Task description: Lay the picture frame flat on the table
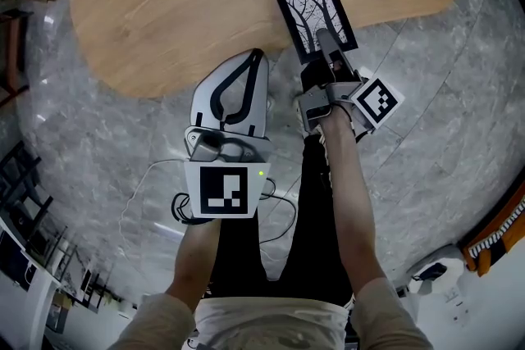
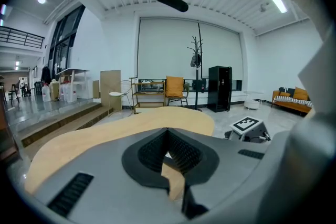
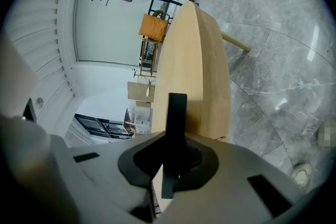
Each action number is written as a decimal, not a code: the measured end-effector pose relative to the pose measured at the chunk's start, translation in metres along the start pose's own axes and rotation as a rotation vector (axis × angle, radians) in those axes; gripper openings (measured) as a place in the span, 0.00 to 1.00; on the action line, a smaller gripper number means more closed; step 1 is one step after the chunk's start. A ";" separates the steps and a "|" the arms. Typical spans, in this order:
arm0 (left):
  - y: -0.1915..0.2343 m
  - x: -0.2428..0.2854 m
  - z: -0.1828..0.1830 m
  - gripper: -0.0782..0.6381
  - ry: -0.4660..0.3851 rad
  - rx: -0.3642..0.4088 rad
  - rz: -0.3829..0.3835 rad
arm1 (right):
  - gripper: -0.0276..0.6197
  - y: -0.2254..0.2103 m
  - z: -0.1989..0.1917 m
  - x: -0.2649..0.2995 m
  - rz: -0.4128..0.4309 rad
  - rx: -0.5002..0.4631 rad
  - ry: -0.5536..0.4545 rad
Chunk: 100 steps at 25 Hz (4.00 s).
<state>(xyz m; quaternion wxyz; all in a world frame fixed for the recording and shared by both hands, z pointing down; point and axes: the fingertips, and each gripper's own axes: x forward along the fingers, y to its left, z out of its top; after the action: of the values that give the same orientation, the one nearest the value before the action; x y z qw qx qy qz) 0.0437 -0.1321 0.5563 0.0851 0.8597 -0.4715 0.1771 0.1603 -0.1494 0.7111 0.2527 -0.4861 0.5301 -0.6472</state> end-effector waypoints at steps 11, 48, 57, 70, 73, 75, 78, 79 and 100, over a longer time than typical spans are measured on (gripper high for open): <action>0.040 0.014 0.006 0.12 0.017 -0.023 0.007 | 0.15 0.014 0.001 0.054 -0.158 -0.040 -0.012; 0.054 -0.006 0.019 0.12 -0.003 0.009 -0.012 | 0.61 0.001 0.009 0.032 -0.574 -0.168 -0.103; 0.042 -0.004 0.023 0.12 -0.006 0.013 -0.022 | 0.61 -0.001 0.013 0.018 -0.561 -0.149 -0.104; 0.034 0.000 0.049 0.12 -0.059 -0.024 -0.001 | 0.51 0.022 0.030 0.007 -0.537 -0.250 -0.089; 0.033 0.000 0.065 0.12 -0.081 -0.008 -0.001 | 0.36 0.040 0.038 0.004 -0.534 -0.297 -0.099; 0.034 -0.001 0.080 0.12 -0.091 0.018 -0.002 | 0.29 0.057 0.044 0.003 -0.528 -0.325 -0.109; 0.039 -0.004 0.111 0.12 -0.132 0.037 0.009 | 0.15 0.092 0.056 0.003 -0.515 -0.374 -0.142; 0.042 -0.006 0.123 0.12 -0.148 0.043 0.015 | 0.10 0.106 0.061 0.002 -0.509 -0.397 -0.157; 0.071 -0.099 0.381 0.12 -0.402 0.023 0.168 | 0.05 0.502 0.064 -0.117 -0.038 -1.076 -0.453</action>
<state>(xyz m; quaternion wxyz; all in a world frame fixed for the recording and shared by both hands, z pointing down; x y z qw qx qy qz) 0.0209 -0.2123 0.1656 -0.0356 0.8363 -0.5469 0.0138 0.1700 -0.2350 0.1995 0.0656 -0.6817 0.7082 -0.1715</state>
